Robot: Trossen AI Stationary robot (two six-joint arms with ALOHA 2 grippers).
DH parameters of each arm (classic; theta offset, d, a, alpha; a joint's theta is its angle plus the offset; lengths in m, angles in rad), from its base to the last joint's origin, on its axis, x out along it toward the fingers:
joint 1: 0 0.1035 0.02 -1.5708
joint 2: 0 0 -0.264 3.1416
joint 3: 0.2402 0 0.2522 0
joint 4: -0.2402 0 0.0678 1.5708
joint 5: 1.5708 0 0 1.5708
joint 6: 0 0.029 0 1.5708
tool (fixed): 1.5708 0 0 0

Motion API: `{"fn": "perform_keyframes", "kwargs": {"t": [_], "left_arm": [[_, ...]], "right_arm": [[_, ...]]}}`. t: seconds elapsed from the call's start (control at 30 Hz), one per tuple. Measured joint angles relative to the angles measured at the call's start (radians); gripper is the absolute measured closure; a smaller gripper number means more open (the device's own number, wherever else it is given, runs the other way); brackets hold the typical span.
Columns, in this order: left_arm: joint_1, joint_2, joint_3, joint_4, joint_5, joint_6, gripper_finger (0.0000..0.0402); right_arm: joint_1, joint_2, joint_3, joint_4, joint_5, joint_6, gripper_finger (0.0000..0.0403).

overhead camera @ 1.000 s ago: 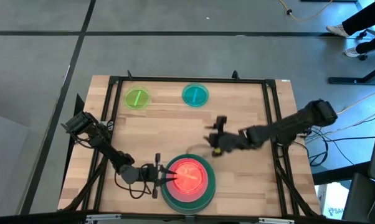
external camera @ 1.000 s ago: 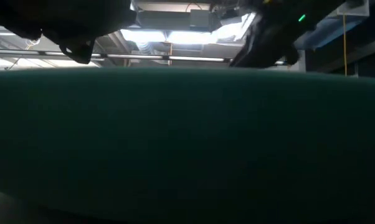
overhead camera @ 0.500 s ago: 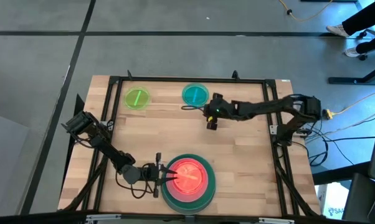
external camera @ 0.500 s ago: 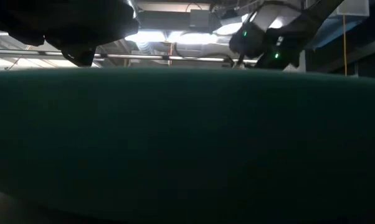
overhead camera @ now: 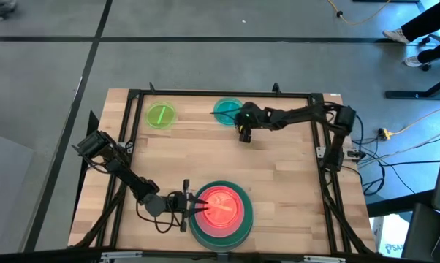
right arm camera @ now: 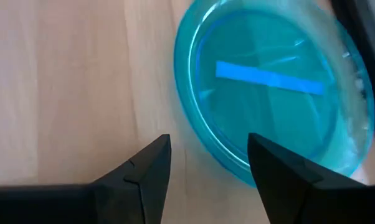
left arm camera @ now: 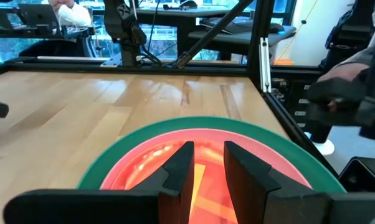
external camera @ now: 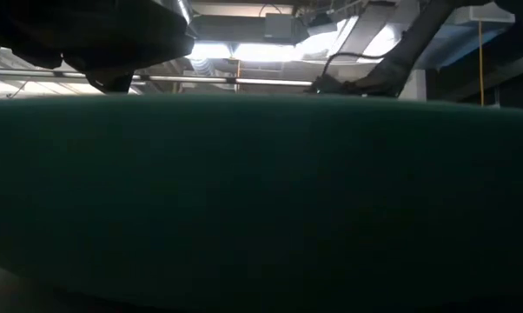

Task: Stack plastic plates
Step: Stack the light blue plate on top of the light orange plate

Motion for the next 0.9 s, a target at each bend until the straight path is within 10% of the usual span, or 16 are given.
{"fn": "perform_keyframes", "kwargs": {"t": [0.23, 0.6, 0.9], "left_arm": [[0.001, 0.0, 0.0, -0.003, 0.0, -0.002, 0.0321], [0.0, 0.0, 0.0, -0.01, 0.0, -0.003, 0.0321], [0.001, 0.0, 0.0, -0.01, 0.0, -0.003, 0.0321]], "right_arm": [[-0.029, 0.066, 0.059, -0.043, -0.016, -0.026, 0.0217], [-0.036, 0.07, 0.063, -0.06, -0.074, -0.043, 0.0391], [0.081, 0.002, 0.059, -0.11, -0.066, -0.061, 0.0394]]}}
